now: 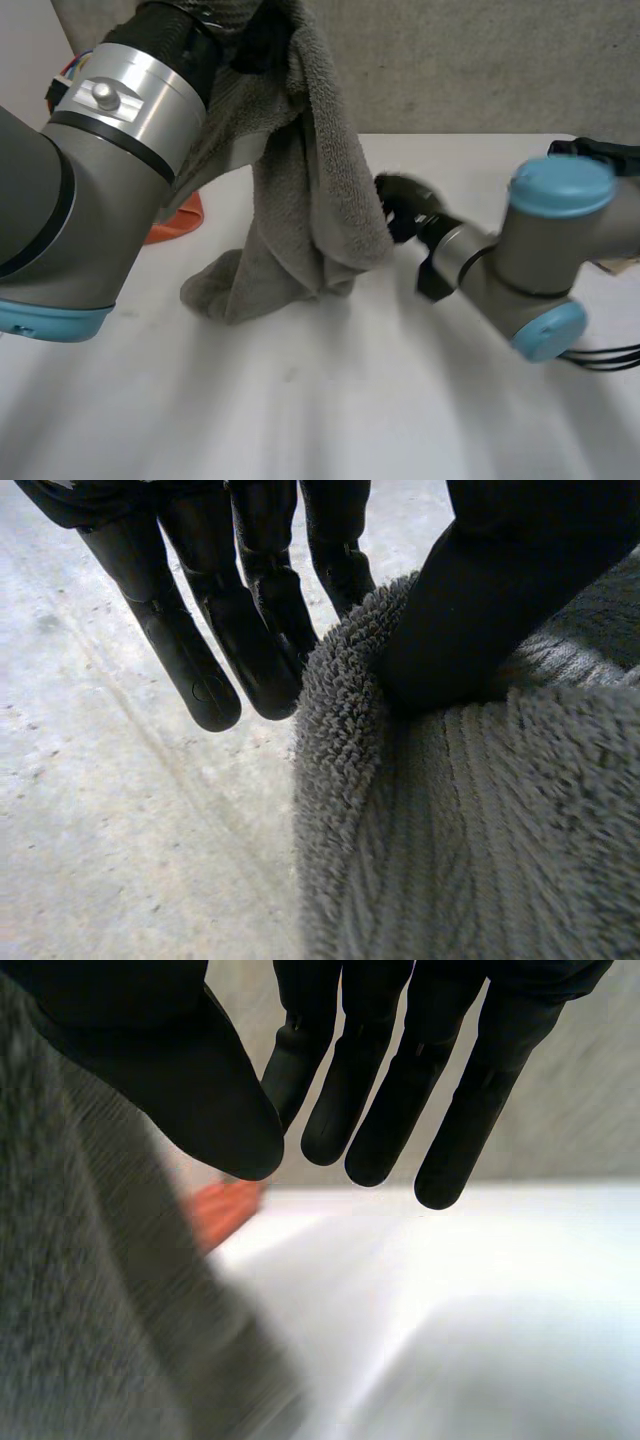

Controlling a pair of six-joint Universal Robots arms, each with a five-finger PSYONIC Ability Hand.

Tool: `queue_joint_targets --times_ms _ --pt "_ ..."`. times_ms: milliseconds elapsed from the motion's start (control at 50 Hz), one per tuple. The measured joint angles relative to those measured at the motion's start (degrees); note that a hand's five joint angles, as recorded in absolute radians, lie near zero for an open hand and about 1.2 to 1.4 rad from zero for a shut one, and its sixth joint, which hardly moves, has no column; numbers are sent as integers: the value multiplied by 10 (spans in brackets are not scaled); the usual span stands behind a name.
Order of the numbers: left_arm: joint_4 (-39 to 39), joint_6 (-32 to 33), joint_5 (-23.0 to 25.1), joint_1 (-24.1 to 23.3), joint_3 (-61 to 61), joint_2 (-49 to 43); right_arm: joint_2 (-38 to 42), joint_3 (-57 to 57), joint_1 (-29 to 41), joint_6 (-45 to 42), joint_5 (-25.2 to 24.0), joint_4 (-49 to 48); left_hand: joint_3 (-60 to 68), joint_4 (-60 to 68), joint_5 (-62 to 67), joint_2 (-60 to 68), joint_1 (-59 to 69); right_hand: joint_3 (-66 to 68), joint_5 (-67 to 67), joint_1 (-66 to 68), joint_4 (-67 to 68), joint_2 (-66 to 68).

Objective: Fold the laundry.

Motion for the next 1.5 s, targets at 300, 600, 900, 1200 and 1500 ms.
queue_joint_targets --times_ms 300,600,900,1200,1500 --pt "-21 -64 -7 60 -11 28 -184 16 -133 -233 17 51 1 0 0 1 0 -428 -432 -421 -430 -439" --pt "-28 -84 -4 58 -18 34 -11 17 -103 -183 -104 148 1 0 0 1 0 -558 -544 -528 -562 -554" --pt "-43 -84 -5 54 -21 70 148 -118 0 -6 -141 -9 1 0 0 1 0 -365 -351 -338 -371 -359" --pt "-43 -83 -5 91 -46 72 -27 -71 -112 -166 -38 -20 1 0 0 1 0 2 -6 -16 1 1" --pt "-36 -96 0 168 -82 -141 -162 11 -77 -370 -42 89 1 0 0 1 0 2 -3 -16 2 1"
